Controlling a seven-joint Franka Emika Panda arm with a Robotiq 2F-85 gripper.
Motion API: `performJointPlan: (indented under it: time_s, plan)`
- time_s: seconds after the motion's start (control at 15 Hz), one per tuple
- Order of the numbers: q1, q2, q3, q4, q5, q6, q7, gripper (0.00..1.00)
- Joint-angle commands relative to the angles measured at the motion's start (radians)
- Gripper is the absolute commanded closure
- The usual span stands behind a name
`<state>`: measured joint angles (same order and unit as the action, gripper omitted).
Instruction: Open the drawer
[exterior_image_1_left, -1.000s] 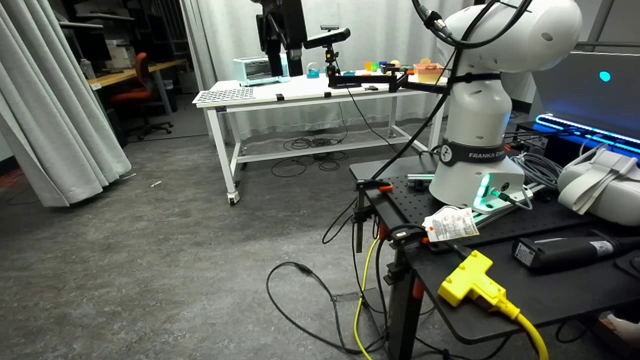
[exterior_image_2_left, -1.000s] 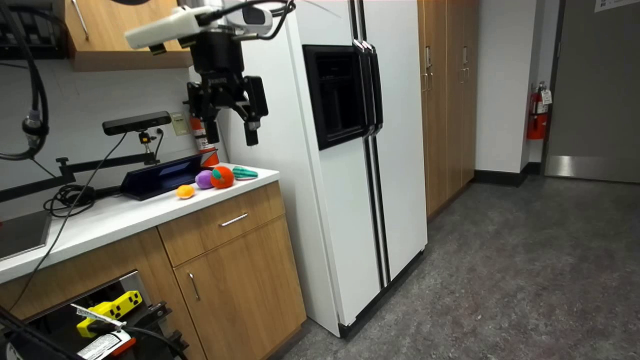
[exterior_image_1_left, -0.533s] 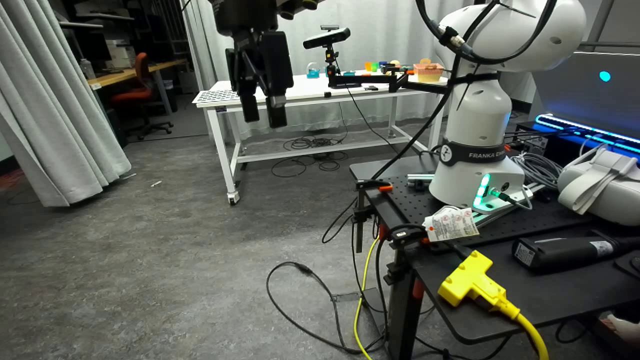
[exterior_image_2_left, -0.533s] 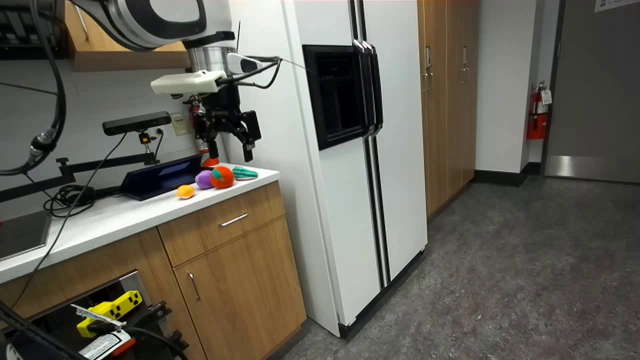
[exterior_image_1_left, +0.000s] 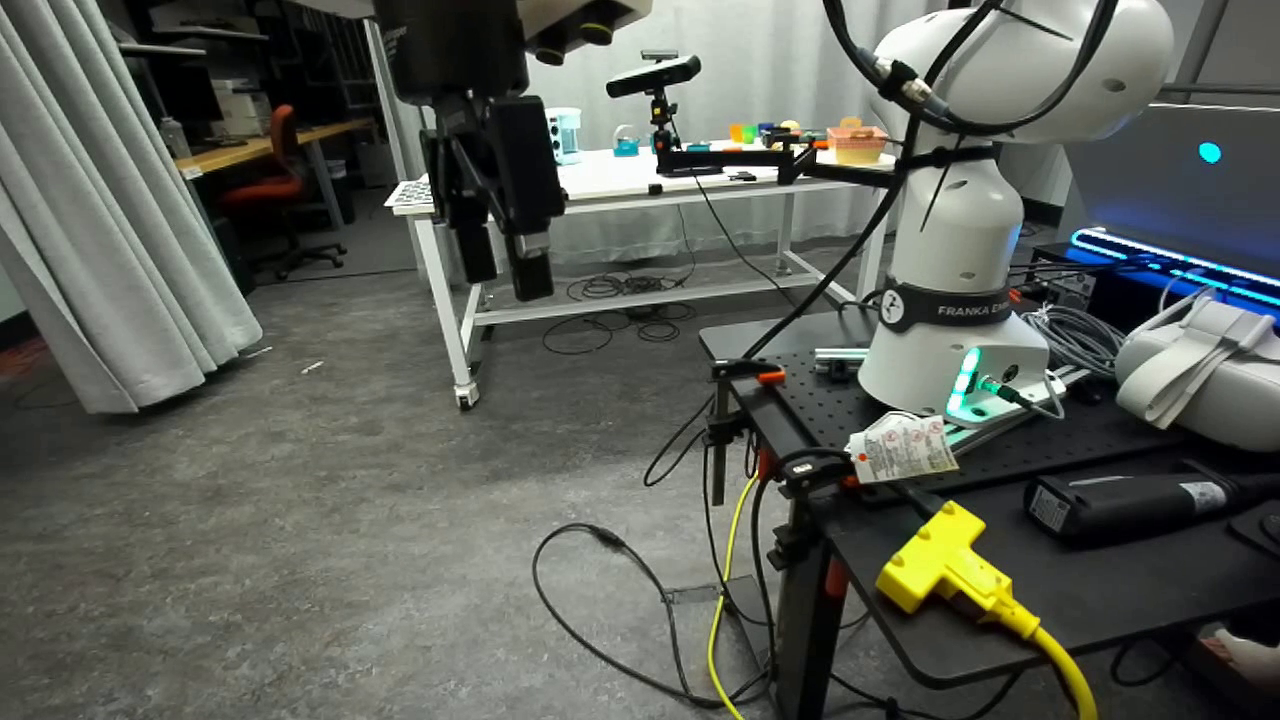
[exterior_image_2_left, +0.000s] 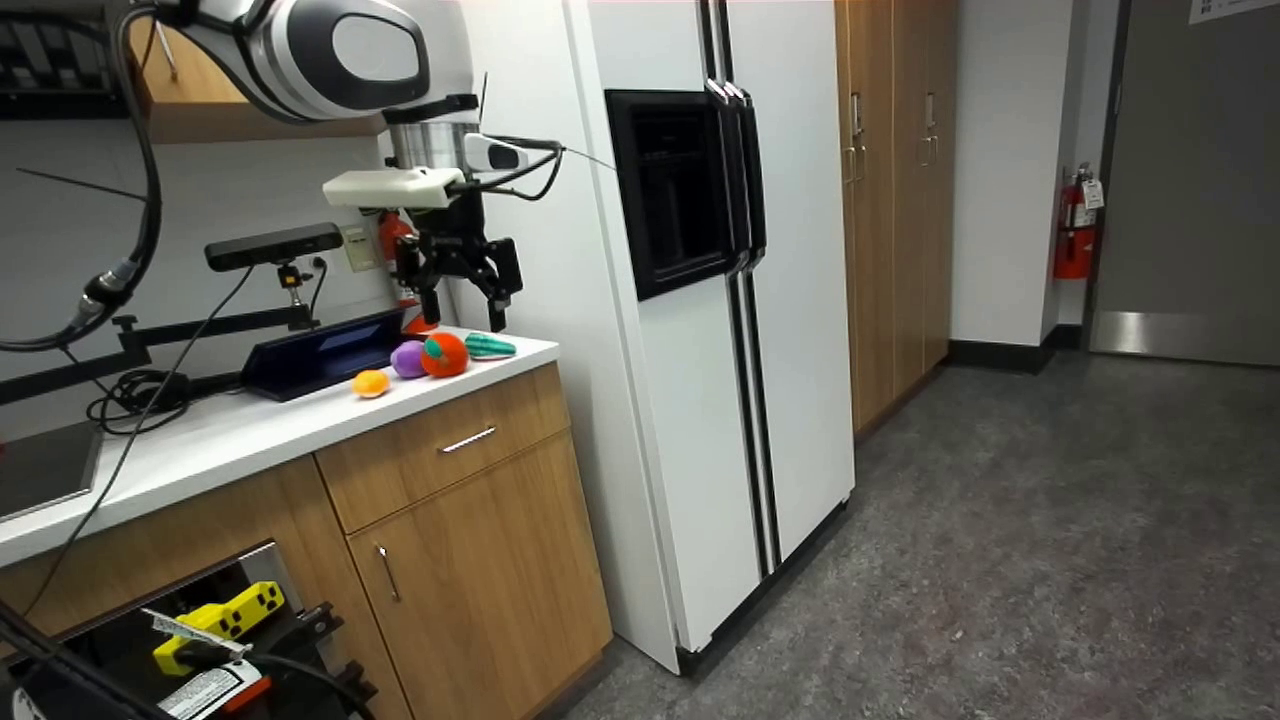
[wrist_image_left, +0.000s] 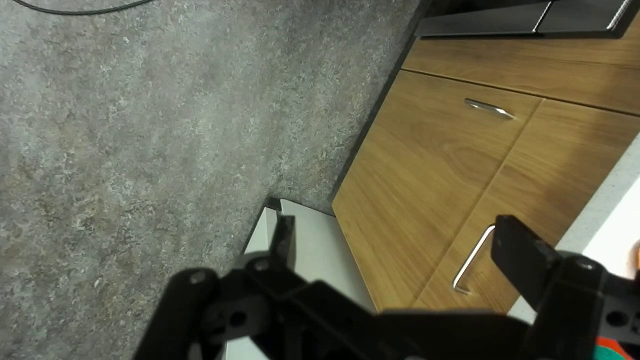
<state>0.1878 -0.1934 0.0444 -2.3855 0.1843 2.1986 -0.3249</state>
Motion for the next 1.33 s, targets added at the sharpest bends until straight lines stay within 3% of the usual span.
performJointPlan:
  time_s: [0.0, 0.4, 0.8, 0.87, 0.93, 1.27]
  plan:
    - [-0.012, 0.024, 0.008, -0.007, 0.009, 0.020, -0.023, 0.00]
    - [-0.001, 0.232, 0.045, 0.065, 0.053, 0.149, -0.014, 0.00]
    - [-0.002, 0.417, 0.145, 0.227, 0.154, 0.213, 0.080, 0.00]
    - [-0.001, 0.433, 0.156, 0.252, 0.151, 0.202, 0.103, 0.00]
    - [-0.016, 0.384, 0.153, 0.185, 0.118, 0.207, 0.075, 0.00]
    - [-0.014, 0.429, 0.169, 0.238, 0.118, 0.207, 0.105, 0.00]
